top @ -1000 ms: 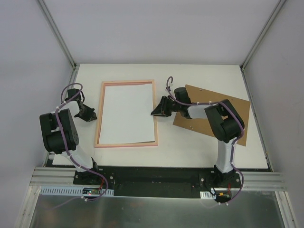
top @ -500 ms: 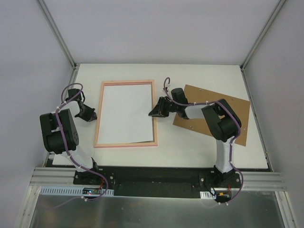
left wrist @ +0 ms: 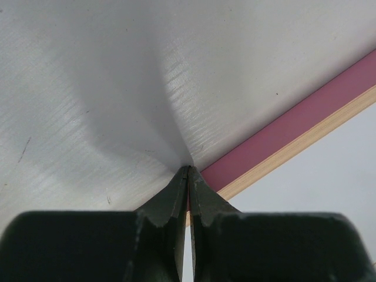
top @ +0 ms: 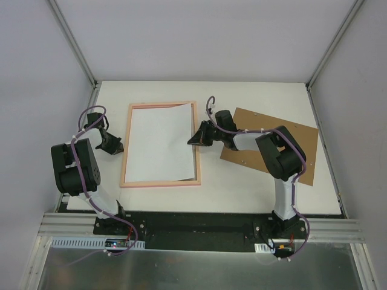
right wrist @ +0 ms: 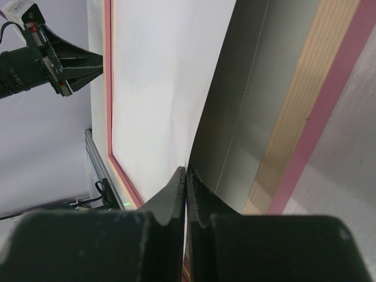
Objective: Put the photo into the frame
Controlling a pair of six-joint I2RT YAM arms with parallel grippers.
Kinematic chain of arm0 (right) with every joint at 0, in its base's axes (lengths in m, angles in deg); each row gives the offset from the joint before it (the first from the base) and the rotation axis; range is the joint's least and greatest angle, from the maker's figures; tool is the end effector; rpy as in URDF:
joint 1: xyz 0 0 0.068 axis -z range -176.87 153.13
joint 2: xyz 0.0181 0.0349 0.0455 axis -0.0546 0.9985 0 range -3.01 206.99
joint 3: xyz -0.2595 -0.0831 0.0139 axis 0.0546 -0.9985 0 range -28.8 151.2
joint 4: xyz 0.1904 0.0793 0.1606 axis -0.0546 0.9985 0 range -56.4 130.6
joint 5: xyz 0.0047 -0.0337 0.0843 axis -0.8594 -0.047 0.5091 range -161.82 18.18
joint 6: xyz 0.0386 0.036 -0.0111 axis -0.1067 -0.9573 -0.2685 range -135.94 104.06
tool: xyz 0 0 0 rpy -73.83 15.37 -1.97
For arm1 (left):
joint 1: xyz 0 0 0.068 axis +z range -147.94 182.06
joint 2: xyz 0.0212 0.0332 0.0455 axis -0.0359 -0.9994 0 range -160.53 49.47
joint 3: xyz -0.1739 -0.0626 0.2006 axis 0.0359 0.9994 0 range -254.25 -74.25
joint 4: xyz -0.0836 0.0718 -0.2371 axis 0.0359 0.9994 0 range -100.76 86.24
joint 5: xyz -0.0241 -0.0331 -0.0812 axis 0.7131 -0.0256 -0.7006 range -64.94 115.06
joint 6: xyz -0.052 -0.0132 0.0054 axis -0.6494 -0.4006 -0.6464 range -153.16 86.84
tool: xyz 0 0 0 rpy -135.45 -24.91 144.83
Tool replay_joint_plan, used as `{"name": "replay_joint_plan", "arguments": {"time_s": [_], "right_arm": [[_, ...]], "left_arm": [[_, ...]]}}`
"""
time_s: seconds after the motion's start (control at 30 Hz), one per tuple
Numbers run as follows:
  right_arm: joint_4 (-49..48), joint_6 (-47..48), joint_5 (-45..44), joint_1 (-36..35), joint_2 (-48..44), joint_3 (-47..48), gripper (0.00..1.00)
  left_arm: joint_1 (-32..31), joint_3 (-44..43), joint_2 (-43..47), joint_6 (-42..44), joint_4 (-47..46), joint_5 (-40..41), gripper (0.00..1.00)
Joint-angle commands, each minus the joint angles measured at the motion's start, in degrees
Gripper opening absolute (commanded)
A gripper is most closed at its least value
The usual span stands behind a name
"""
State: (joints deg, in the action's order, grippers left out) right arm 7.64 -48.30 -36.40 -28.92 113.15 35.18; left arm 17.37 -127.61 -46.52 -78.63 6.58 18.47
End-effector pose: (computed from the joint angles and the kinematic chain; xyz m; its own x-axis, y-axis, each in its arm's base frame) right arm 0.3505 0.2437 0.1482 -0.7837 0.0240 -0.6207 -0.5371 0.4758 0.6965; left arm 0.3128 0.0814 0.1596 -0.4381 -0.8542 -0.2801 -0.7403 0.5196 -0.4266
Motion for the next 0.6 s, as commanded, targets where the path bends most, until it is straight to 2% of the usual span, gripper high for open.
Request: {"name": "replay_joint_plan", "arguments": {"time_s": [0.0,0.33,0.57], "right_arm": [[-1.47,1.33,-4.21,-0.99,-1.02,0.79,0.01],[-1.12,2.91,-7.2,-3.01,-1.37,0.61,0.01],[0.46,5.11,-11.42,-3.28,-5.5,-3.86,0.01]], "left_arm": [[-0.81,1.68,-0.08,0.74,3.13,0.53,0.04],[-0.9,1.86,0.53,0.65,3.13,0.17,0.04],[-1.86,2.47,1.32,0.12,2.96,0.09,0.04]]}}
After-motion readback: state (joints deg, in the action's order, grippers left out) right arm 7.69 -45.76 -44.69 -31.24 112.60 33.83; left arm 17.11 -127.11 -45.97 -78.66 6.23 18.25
